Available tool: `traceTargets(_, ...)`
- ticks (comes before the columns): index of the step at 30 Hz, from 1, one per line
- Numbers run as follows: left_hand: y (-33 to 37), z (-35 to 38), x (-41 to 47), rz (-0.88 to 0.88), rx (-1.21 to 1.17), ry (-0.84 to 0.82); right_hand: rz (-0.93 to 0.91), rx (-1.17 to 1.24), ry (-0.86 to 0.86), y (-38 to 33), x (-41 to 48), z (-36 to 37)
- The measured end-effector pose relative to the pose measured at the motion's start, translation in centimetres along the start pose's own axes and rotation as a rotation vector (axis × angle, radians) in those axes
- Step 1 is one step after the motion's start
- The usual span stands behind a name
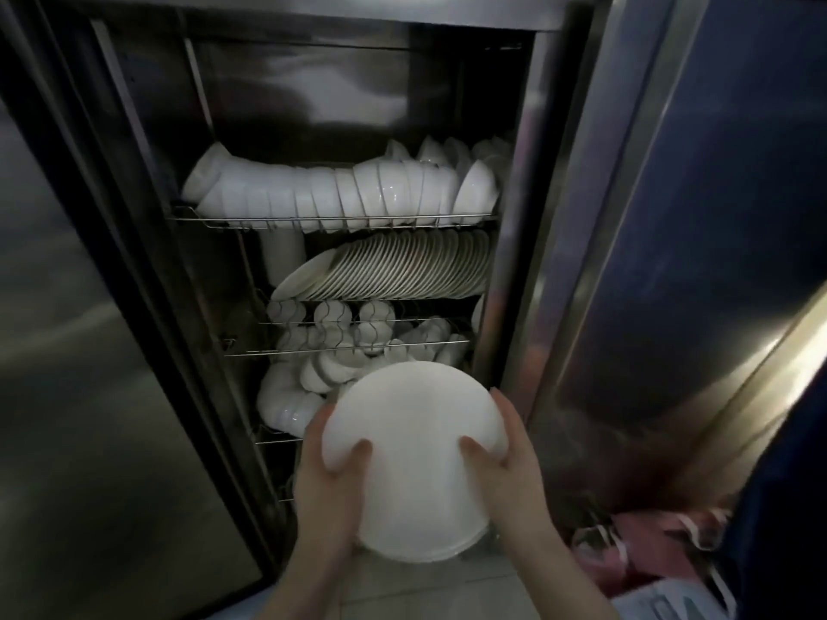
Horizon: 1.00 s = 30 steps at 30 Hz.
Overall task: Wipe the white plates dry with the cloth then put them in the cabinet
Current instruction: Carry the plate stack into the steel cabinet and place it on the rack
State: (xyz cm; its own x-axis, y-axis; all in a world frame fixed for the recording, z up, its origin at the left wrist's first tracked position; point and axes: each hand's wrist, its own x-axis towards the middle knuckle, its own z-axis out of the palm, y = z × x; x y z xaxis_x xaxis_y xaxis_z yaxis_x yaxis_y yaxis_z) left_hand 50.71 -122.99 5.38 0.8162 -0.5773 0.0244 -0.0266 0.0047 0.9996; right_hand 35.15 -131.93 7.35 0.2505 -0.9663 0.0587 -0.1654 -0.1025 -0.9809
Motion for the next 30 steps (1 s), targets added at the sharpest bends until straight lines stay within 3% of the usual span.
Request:
traceTargets(8,-2.0,5.3,13.1,-0.036,-0.003,0.027,0.015,-0.053,-0.044,0.3,12.9,4.2)
traceTargets(18,-4.6,12.0,28.2,-0.074,-0.088,-0.052,-0.018,-0.214,0.061,0.7,26.2,9.4)
traceTargets(30,-8.5,18.5,34.8,-0.220,-0.082,-0.165,0.038,-0.488,0.125,0.8,33.7,10.5)
